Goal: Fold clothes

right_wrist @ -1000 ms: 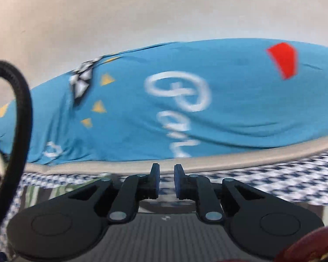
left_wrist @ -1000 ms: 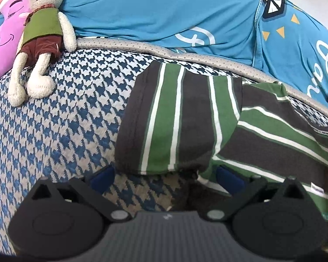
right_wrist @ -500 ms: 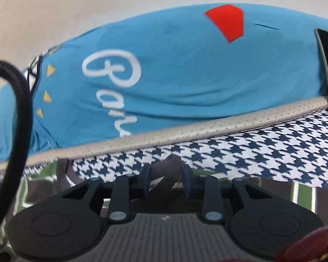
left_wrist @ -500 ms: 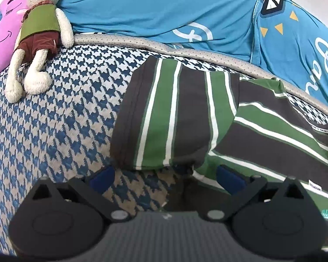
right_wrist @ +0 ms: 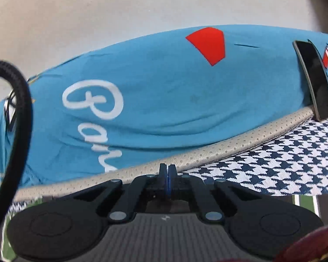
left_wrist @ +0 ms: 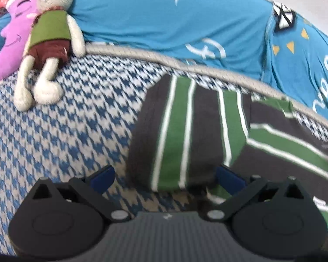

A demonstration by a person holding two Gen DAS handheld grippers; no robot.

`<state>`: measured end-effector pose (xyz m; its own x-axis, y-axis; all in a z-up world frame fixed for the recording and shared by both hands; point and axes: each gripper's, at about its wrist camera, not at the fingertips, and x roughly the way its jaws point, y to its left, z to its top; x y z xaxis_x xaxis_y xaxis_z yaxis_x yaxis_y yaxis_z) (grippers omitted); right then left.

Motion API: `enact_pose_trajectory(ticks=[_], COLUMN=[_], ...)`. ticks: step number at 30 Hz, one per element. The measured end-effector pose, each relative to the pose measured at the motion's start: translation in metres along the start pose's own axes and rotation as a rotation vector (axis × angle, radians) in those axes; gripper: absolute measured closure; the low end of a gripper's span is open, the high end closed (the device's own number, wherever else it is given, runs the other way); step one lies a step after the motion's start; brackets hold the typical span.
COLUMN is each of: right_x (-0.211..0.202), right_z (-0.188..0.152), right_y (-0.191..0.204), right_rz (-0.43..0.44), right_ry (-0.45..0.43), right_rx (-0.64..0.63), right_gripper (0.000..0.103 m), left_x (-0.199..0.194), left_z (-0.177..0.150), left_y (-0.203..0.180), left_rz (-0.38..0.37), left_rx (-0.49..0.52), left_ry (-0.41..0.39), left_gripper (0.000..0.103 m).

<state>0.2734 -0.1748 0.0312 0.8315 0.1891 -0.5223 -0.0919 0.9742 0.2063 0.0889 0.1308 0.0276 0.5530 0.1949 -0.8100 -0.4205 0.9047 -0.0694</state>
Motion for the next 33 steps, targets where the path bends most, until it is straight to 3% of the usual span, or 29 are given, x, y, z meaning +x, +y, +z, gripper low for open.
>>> enact_pose_trajectory(ticks=[4,7,13,21,28,33], right_x=[-0.014,-0.023,-0.043,-0.074,-0.112,-0.125], right_z=[0.016,0.023,0.024,0.009,-0.002,-0.006], right_y=[-0.009,-0.005,-0.003,-0.016,-0.065,-0.113], right_rz=[0.034,0.046,0.051,0.067,0.010,-0.079], right_ry=[-0.003,0.002,0.042,0.121,0.148,0.166], right_rx=[0.075,0.059,0.057,0.053,0.105,0.179], right_gripper=[0.099,0.098,0.093,0.086,0.078,0.077], left_x=[0.002,0.007,0.015,0.032,0.044,0.041], left_z=[0.013,0.023,0.036,0.033,0.019,0.016], left_y=[0.013,0.025,0.046,0.027,0.013,0.013], left_rz=[0.039,0.062,0.017,0.031,0.078,0.196], left_rx=[-0.032,-0.067,-0.136,-0.018,0.062,0.082], left_ry=[-0.027,-0.032,-0.048,-0.066,-0.061,-0.096], left_gripper=[0.000,0.000,0.000,0.000,0.000,0.000])
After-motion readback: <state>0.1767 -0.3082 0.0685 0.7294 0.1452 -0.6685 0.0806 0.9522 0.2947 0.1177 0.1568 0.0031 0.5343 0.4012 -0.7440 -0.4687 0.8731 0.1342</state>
